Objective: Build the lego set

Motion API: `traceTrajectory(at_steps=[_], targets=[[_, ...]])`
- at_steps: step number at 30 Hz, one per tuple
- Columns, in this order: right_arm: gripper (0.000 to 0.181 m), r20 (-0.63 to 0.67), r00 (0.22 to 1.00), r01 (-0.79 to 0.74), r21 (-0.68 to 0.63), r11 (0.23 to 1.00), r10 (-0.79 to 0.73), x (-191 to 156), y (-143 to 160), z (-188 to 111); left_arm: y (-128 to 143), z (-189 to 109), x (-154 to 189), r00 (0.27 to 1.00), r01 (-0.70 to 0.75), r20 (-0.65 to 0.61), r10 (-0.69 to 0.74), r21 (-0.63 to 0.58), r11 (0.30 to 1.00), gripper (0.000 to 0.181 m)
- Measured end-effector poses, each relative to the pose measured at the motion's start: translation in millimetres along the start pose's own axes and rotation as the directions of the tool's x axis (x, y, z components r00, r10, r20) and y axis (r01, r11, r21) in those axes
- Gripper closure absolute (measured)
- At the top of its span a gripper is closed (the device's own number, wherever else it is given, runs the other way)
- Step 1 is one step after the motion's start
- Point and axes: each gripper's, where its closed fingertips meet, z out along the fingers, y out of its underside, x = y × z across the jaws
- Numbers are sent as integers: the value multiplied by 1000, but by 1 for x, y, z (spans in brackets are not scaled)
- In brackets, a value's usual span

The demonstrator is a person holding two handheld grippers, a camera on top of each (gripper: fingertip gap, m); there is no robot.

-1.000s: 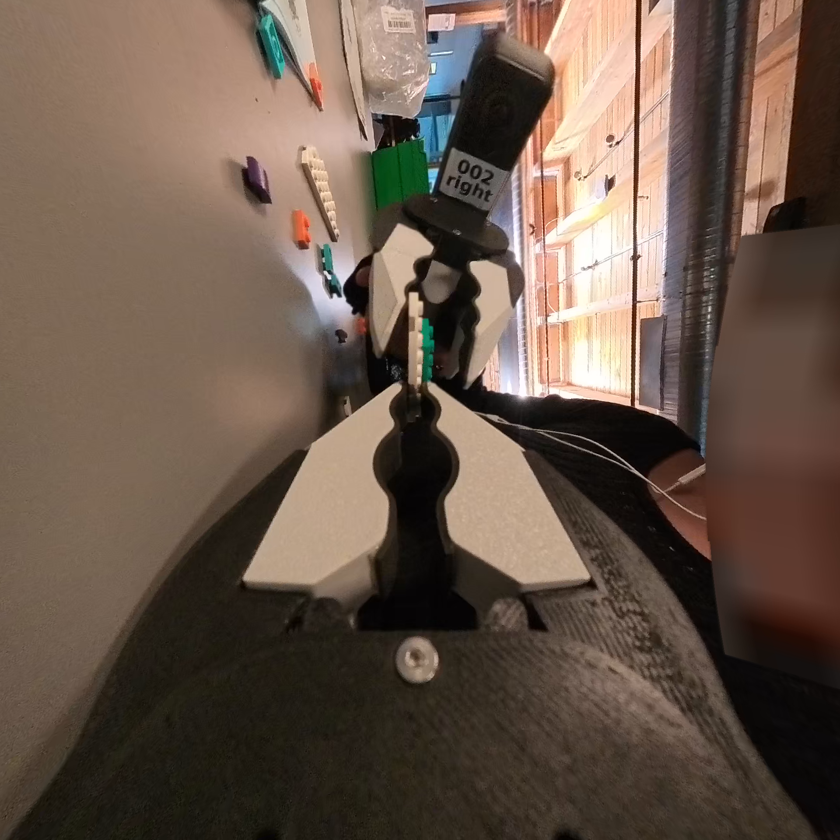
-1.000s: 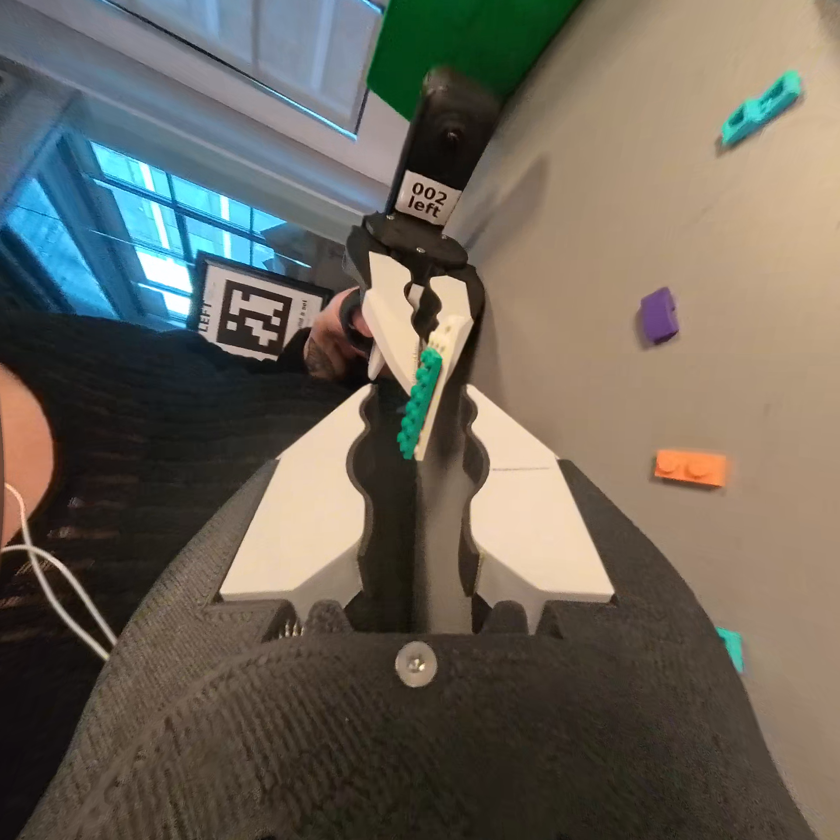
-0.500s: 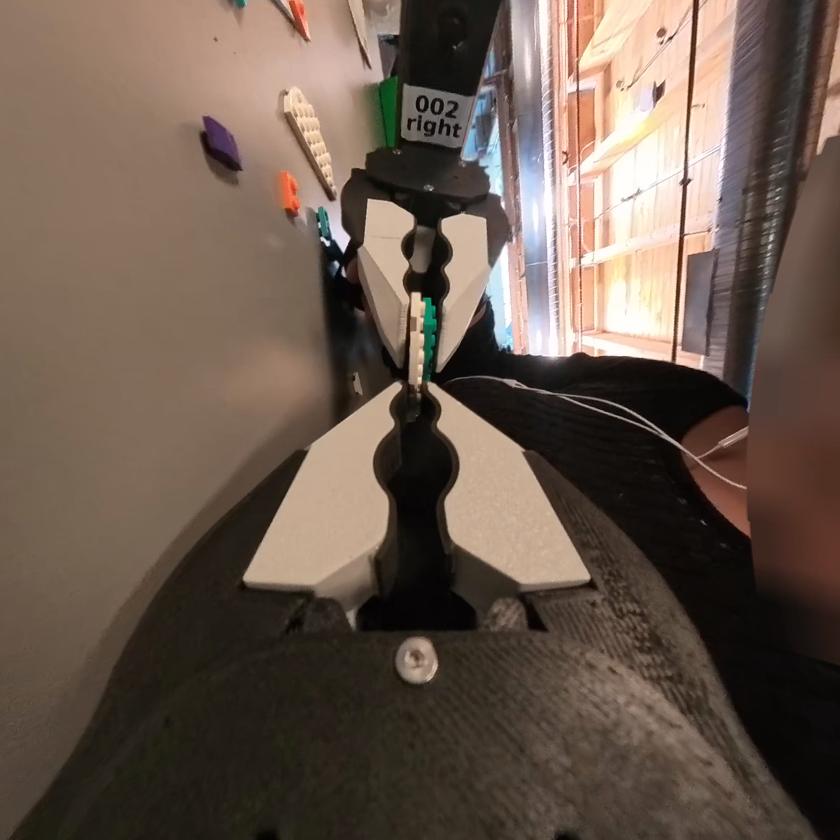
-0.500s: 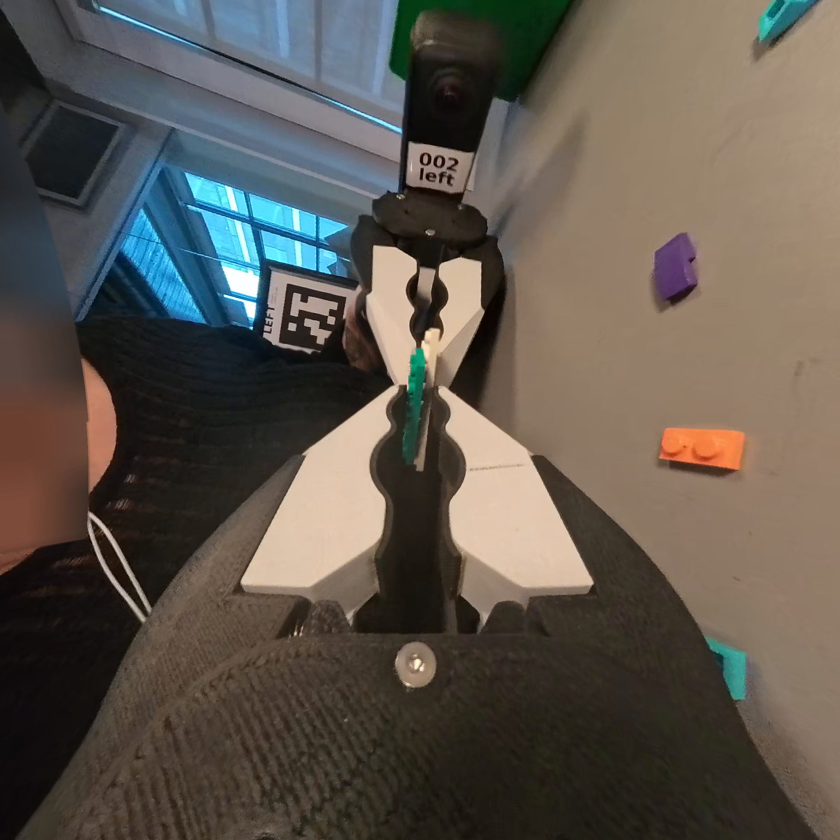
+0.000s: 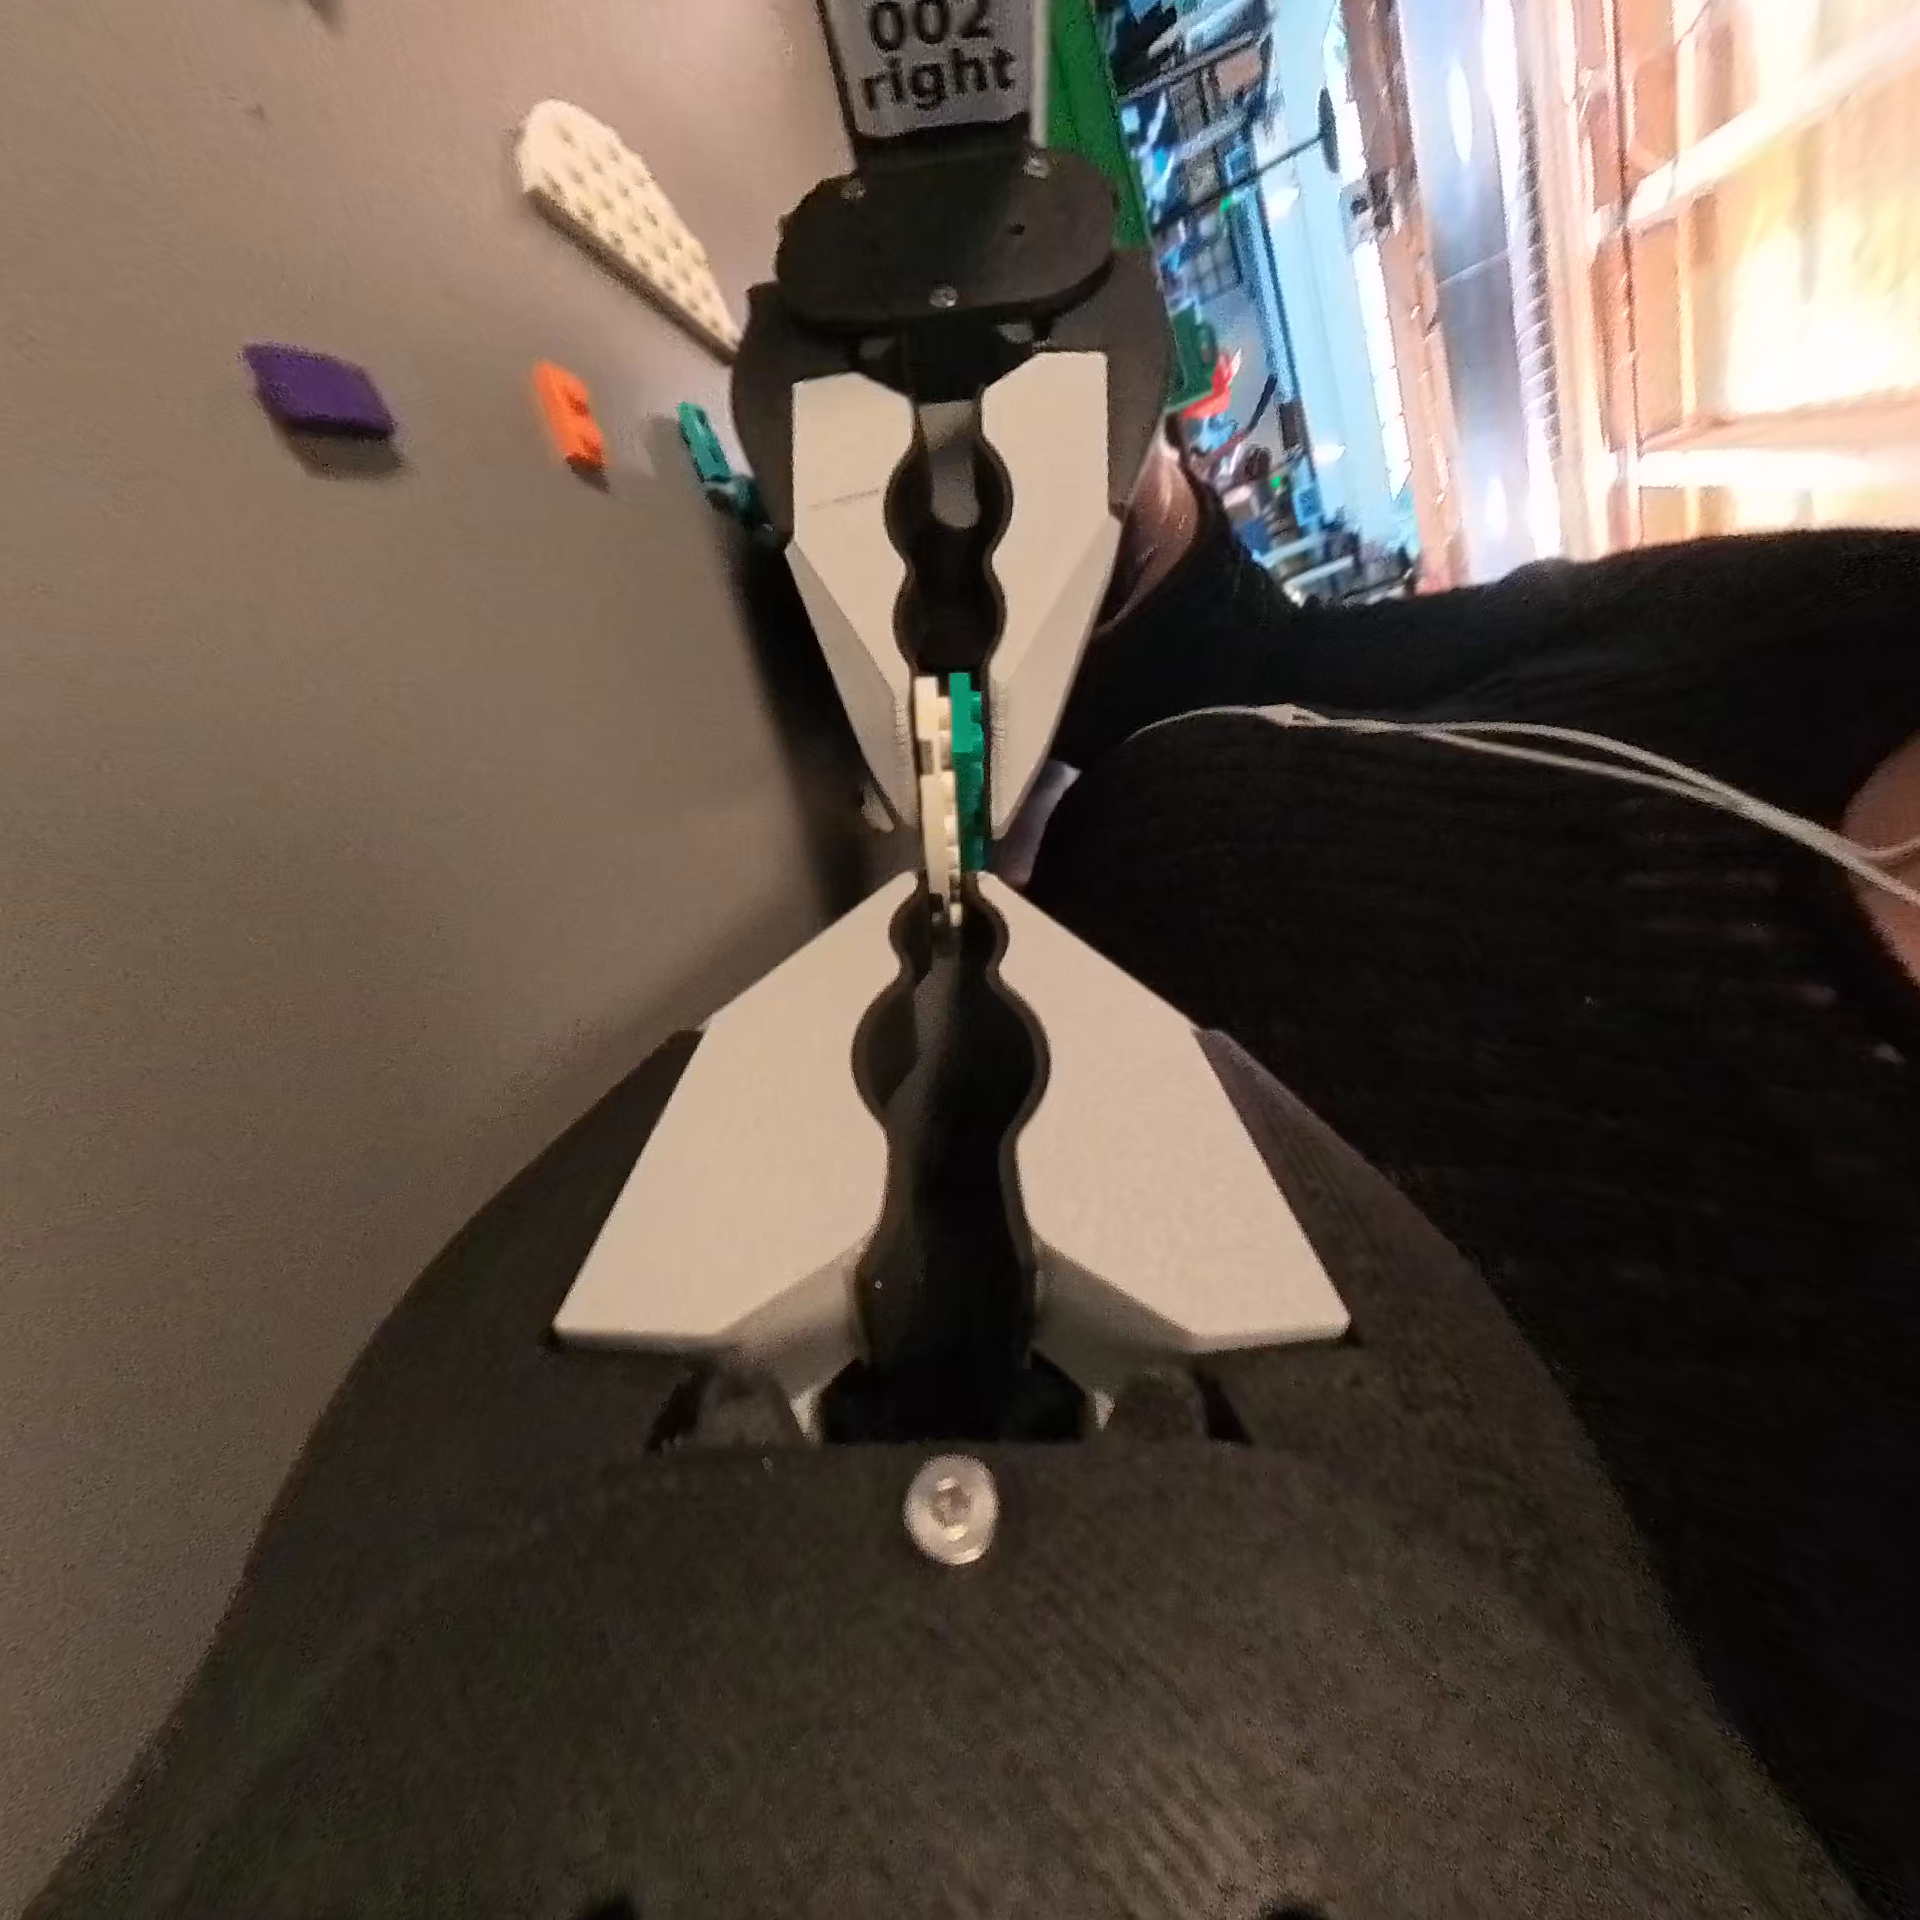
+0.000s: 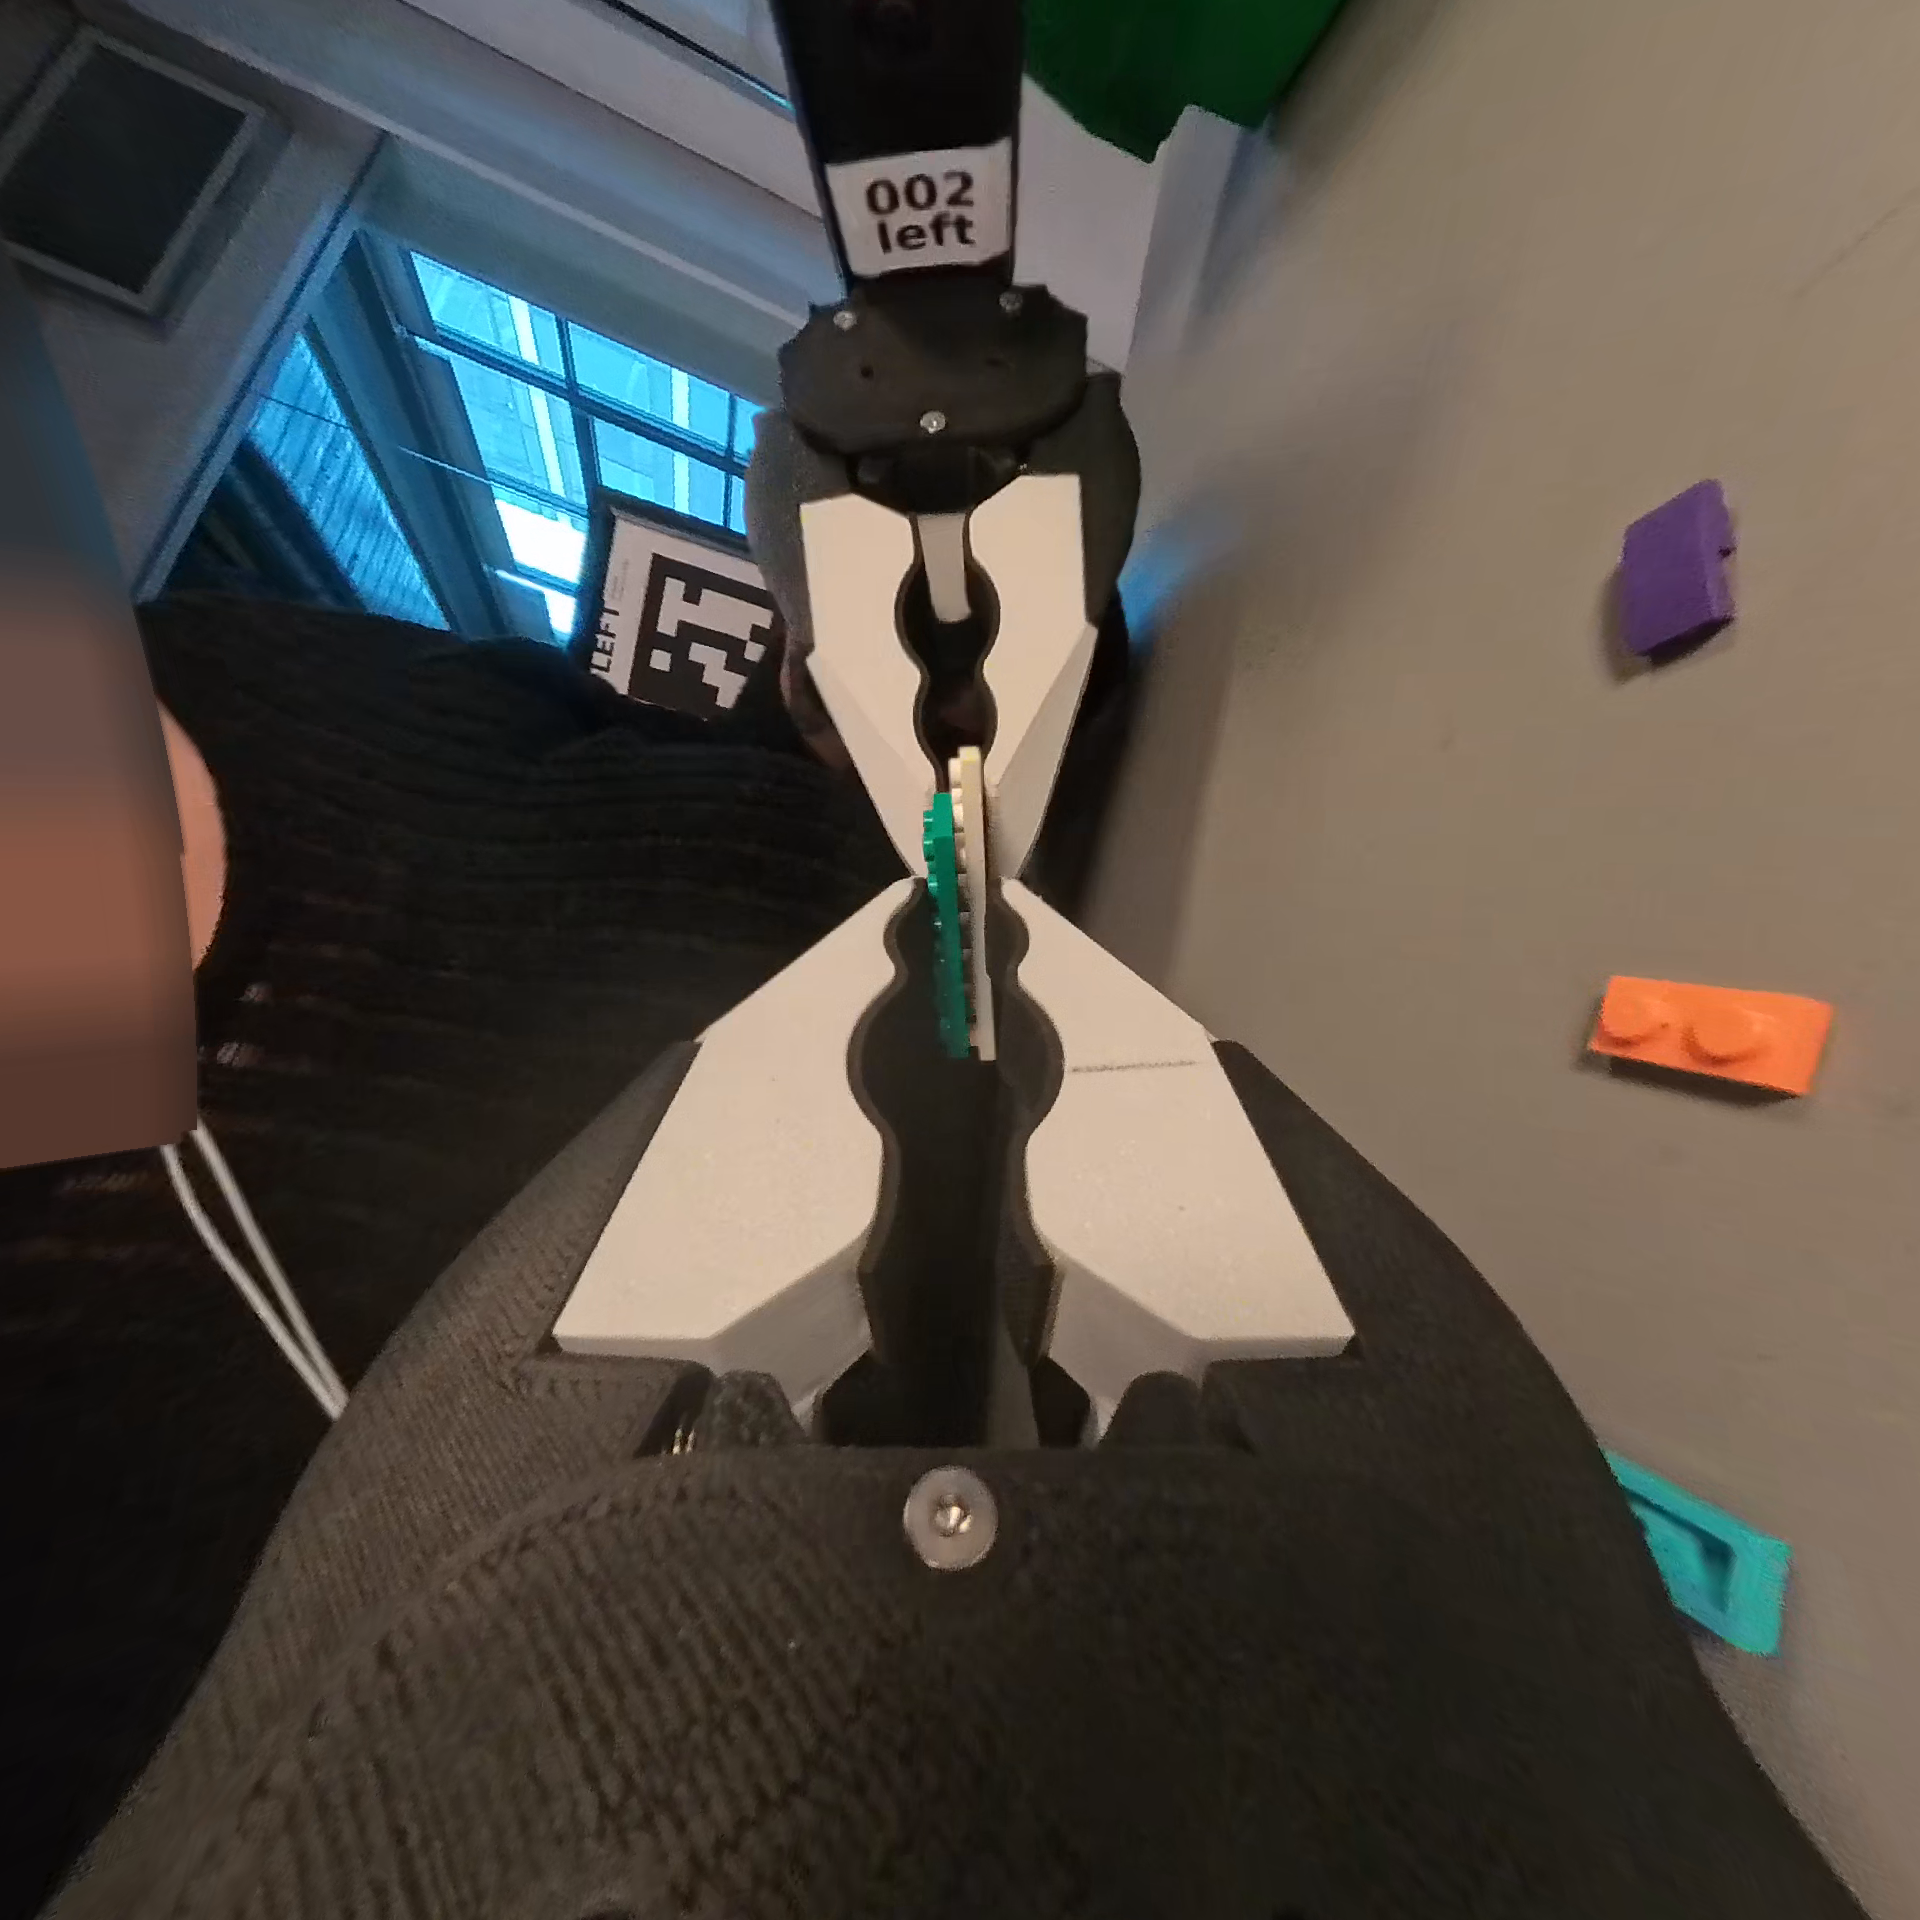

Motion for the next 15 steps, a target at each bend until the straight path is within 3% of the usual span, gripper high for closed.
traceTrajectory(at_steps=[5,15], targets=[[174,47,997,59,-21,998,-58,-11,2,0,2,0,9,990,-139,20,140,-66,988,177],[174,-52,975,213,-21,977,-214,-12,-4,-3,-7,-1,8,980,-190,50,193,-53,980,177]])
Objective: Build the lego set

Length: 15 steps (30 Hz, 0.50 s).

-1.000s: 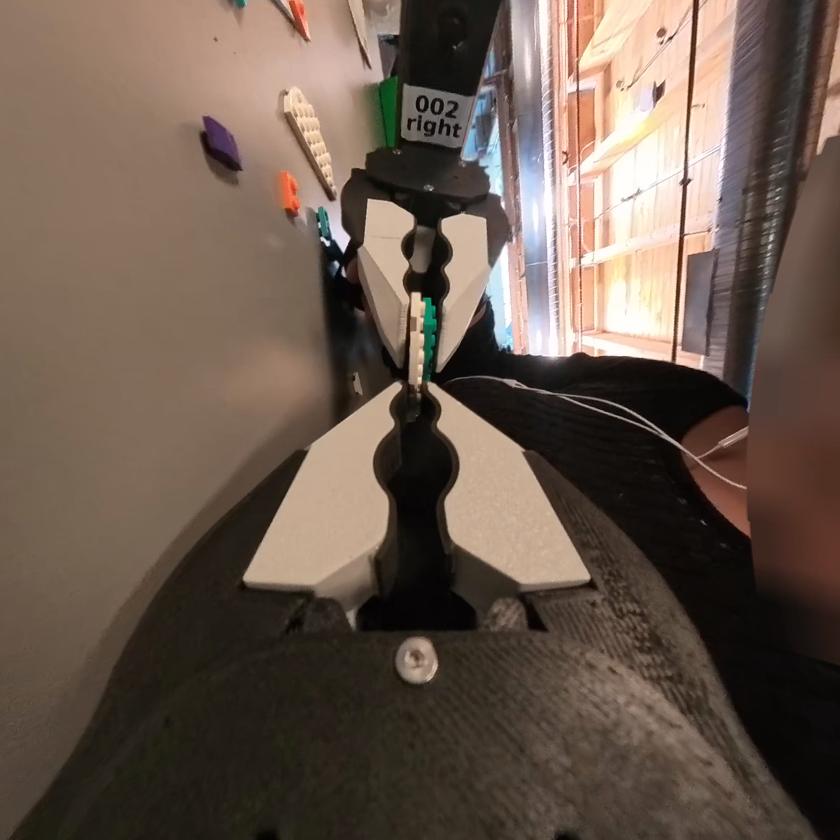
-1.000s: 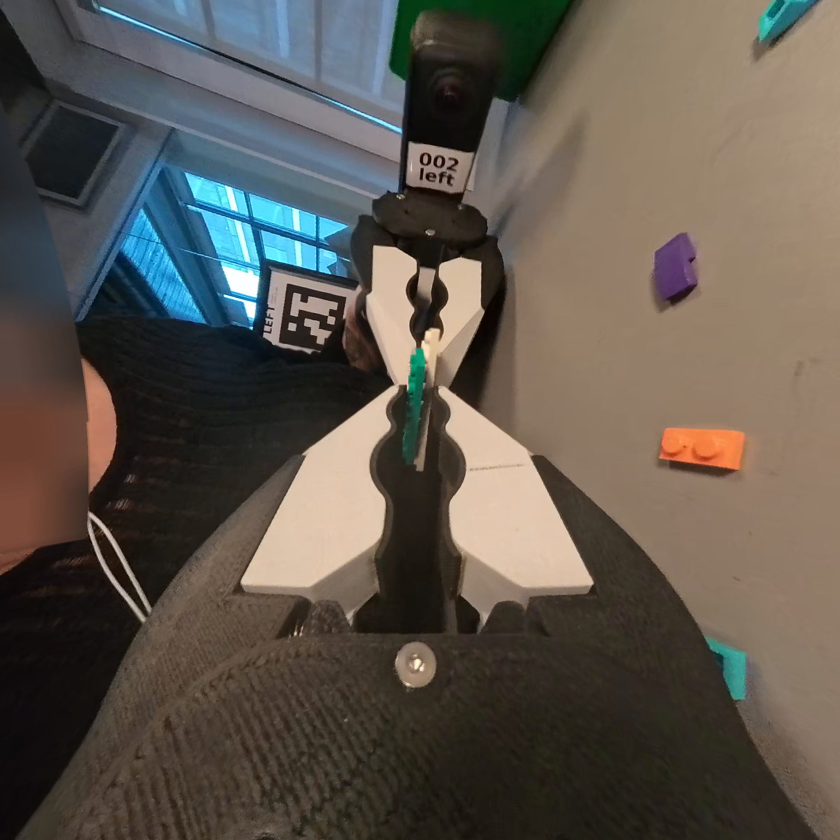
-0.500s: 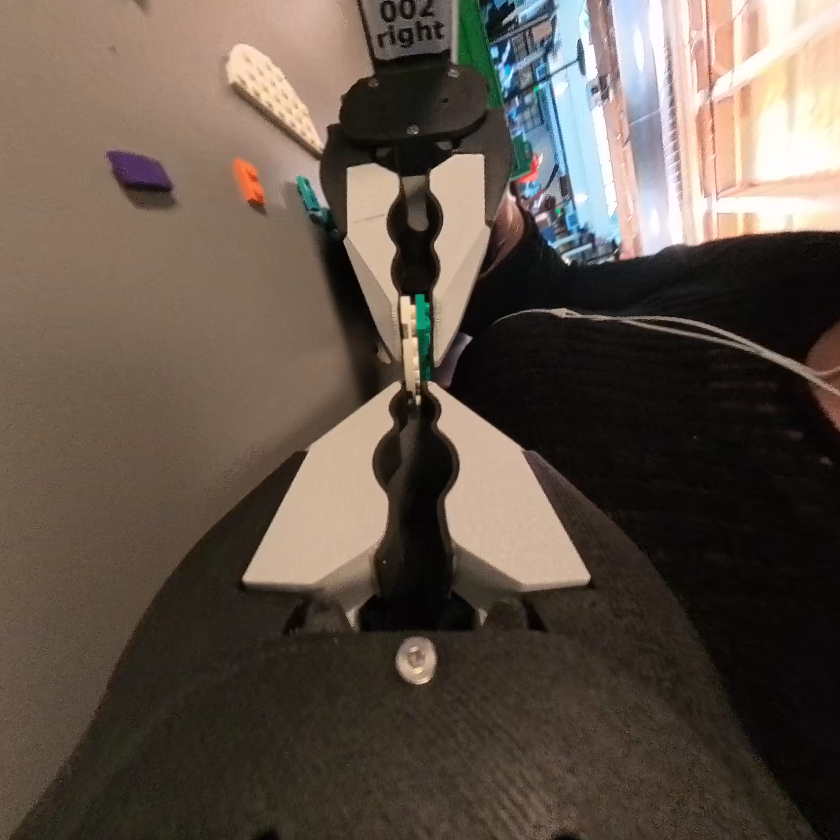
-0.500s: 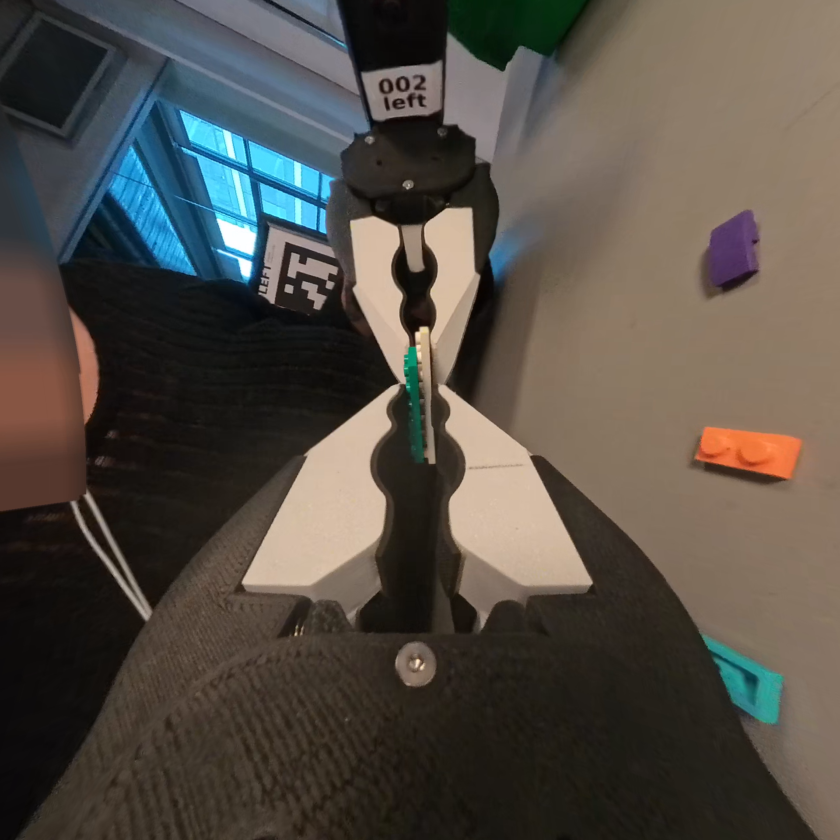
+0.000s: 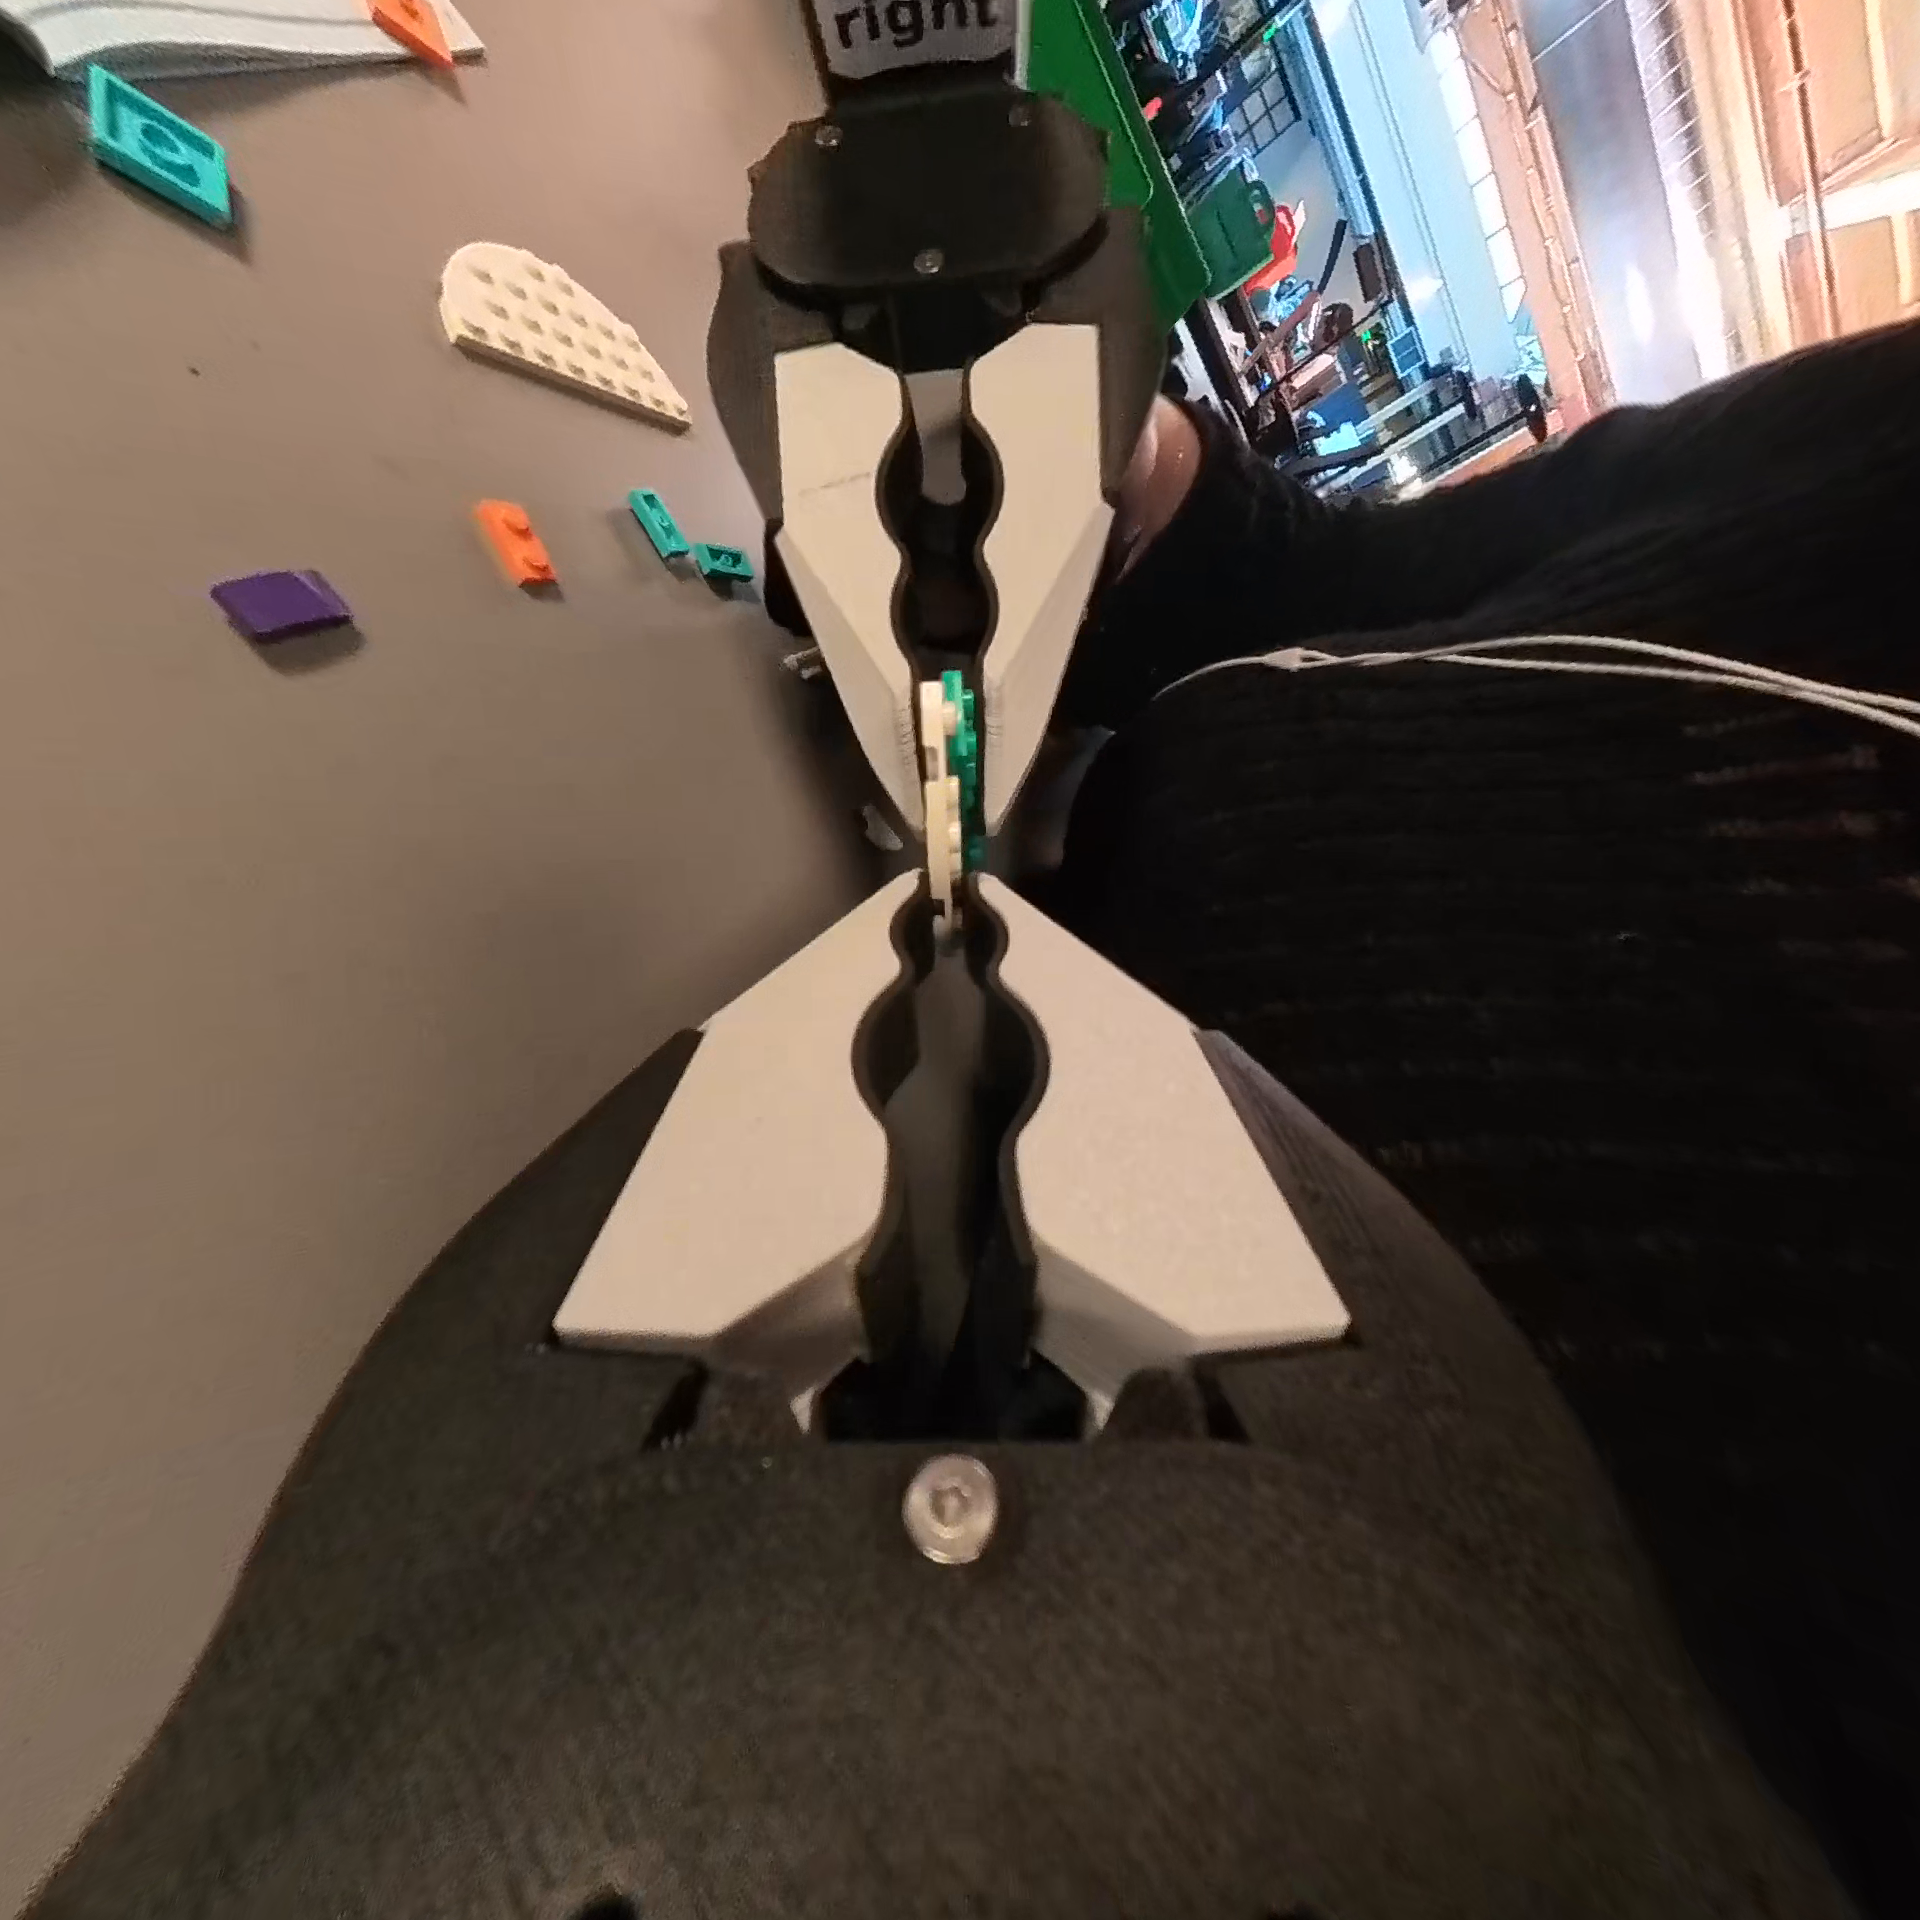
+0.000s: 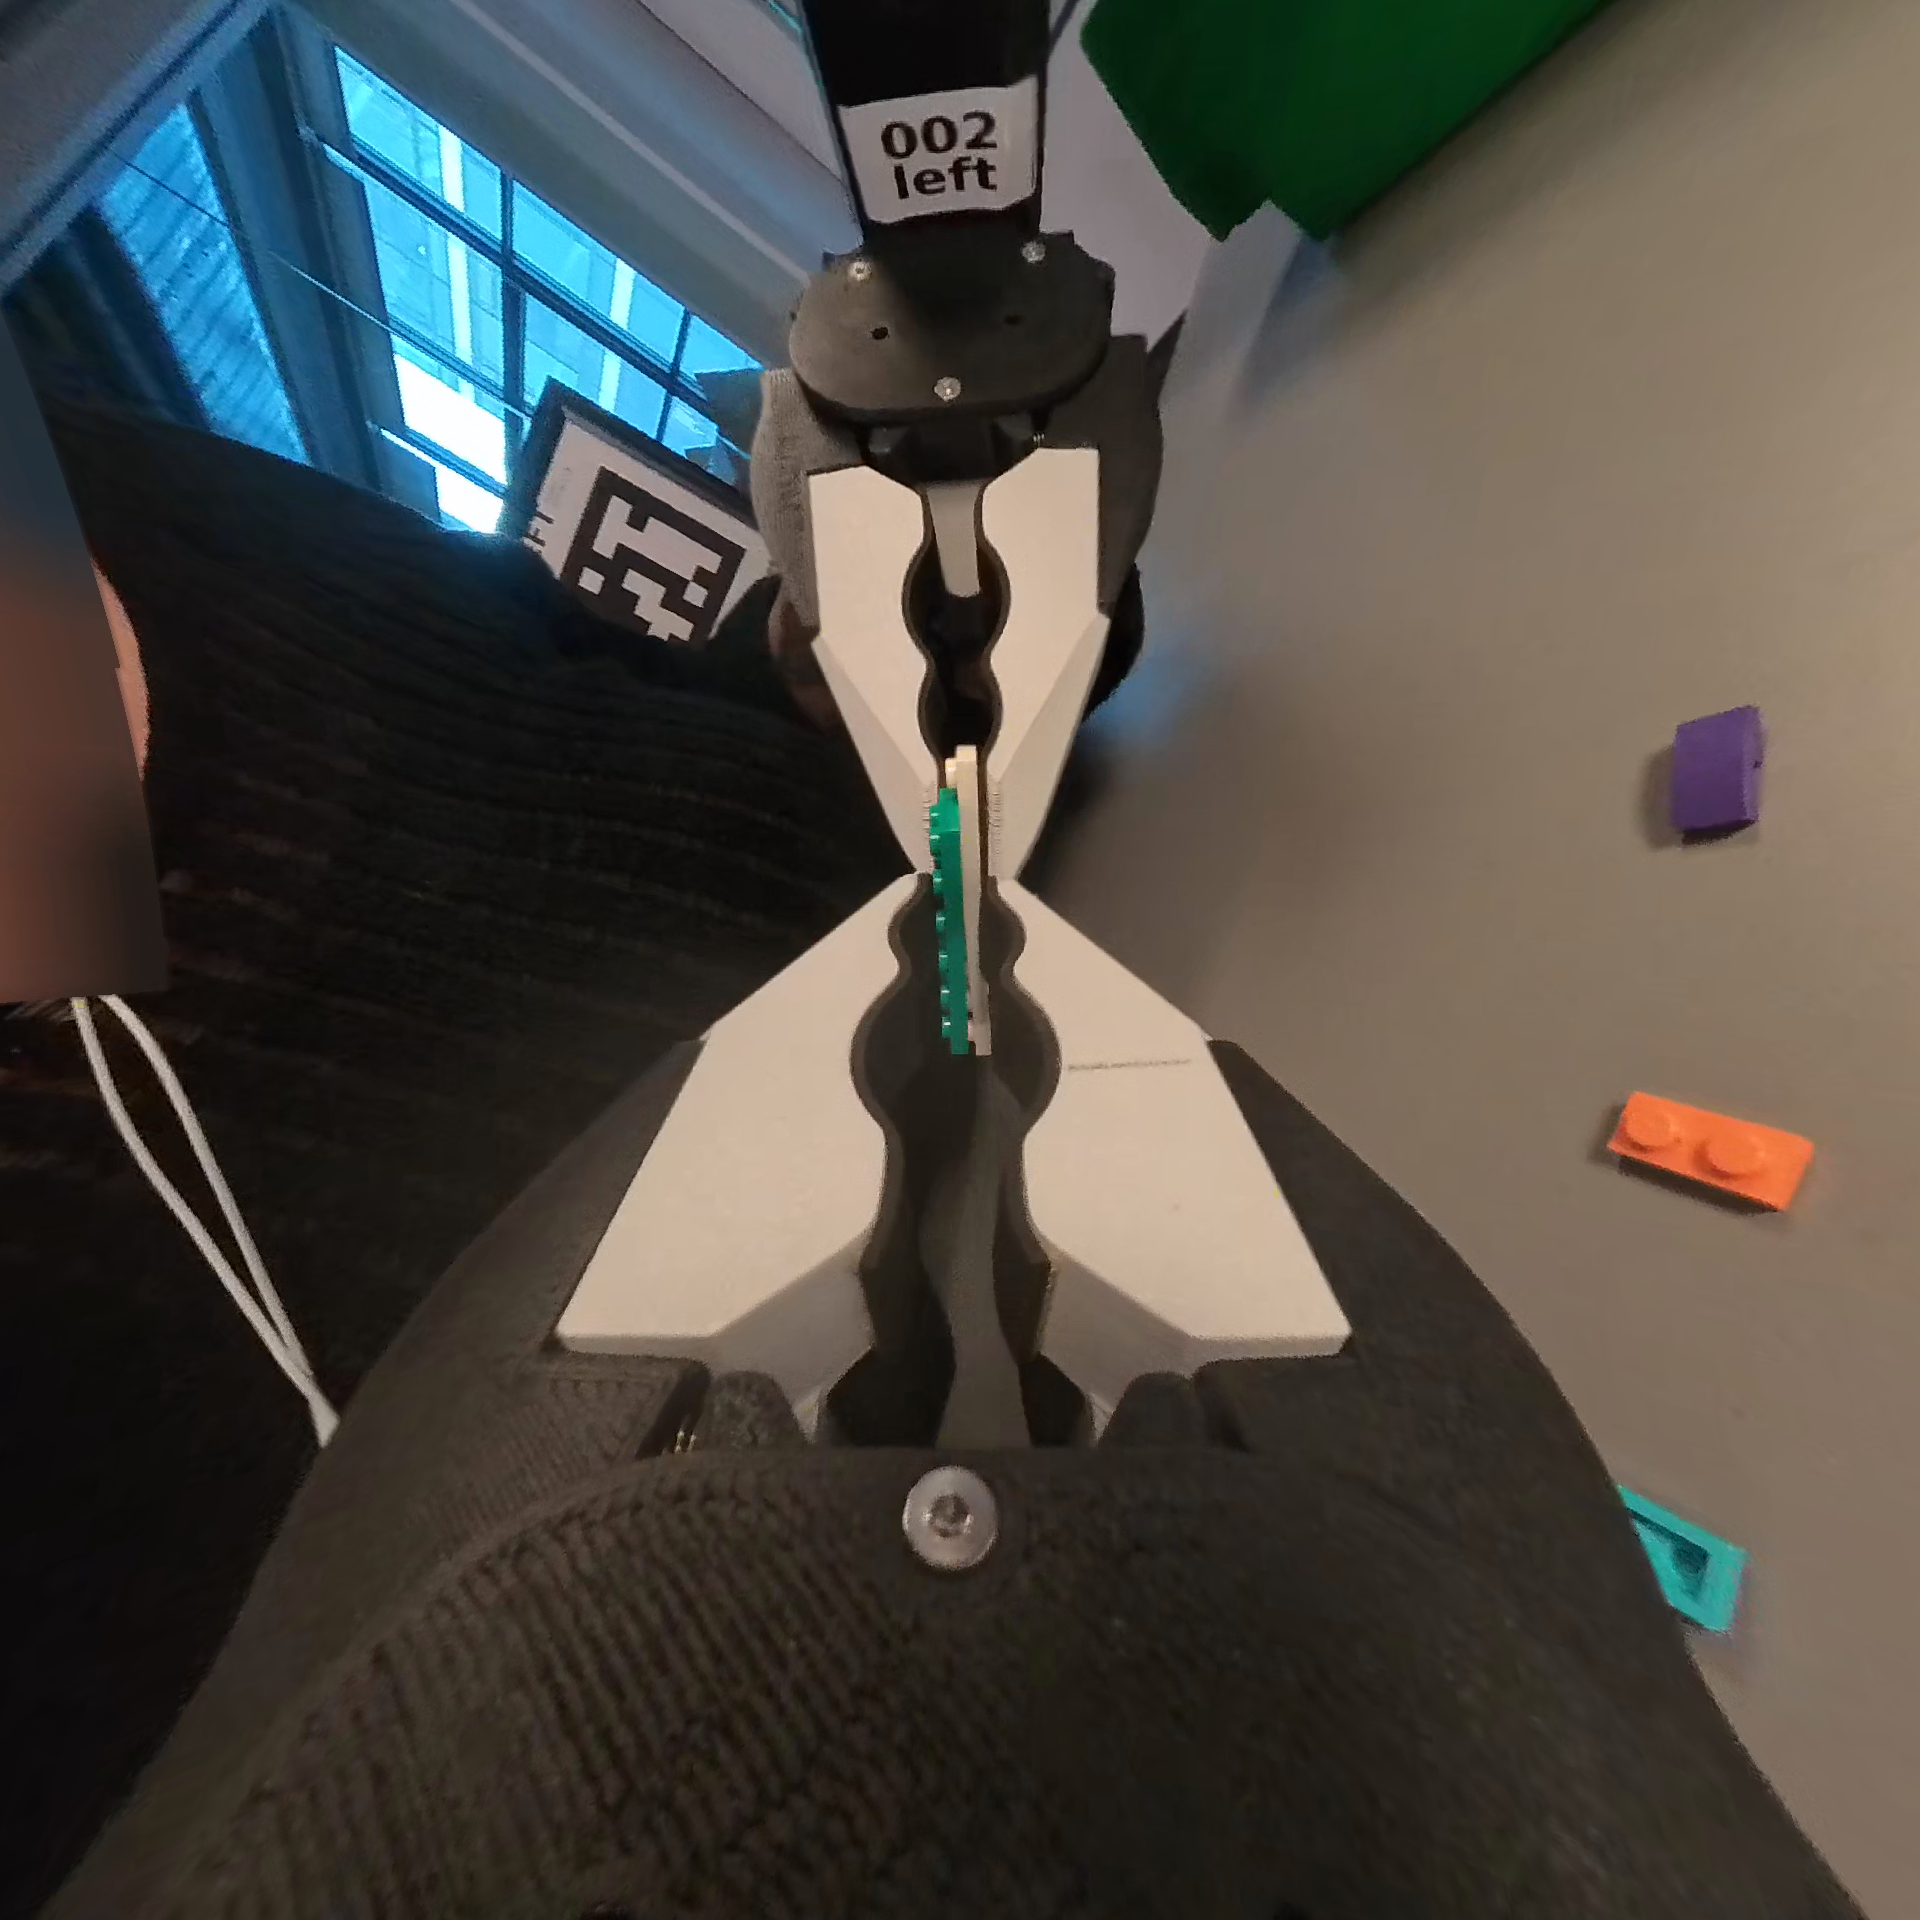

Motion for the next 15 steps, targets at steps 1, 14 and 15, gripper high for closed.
traceTrajectory(at_steps=[1,14,15], targets=[[174,-11,1000,1,1,1000,-1,1,0,0,-1,0,-2,1000,13,-2,-13,7,1000,177],[164,15,990,-140,93,986,140,6,-8,-16,-19,1,-9,979,176,-137,-152,184,967,178],[164,16,990,-138,80,987,137,5,-6,-16,-21,0,-7,980,167,-143,-141,198,966,177]])
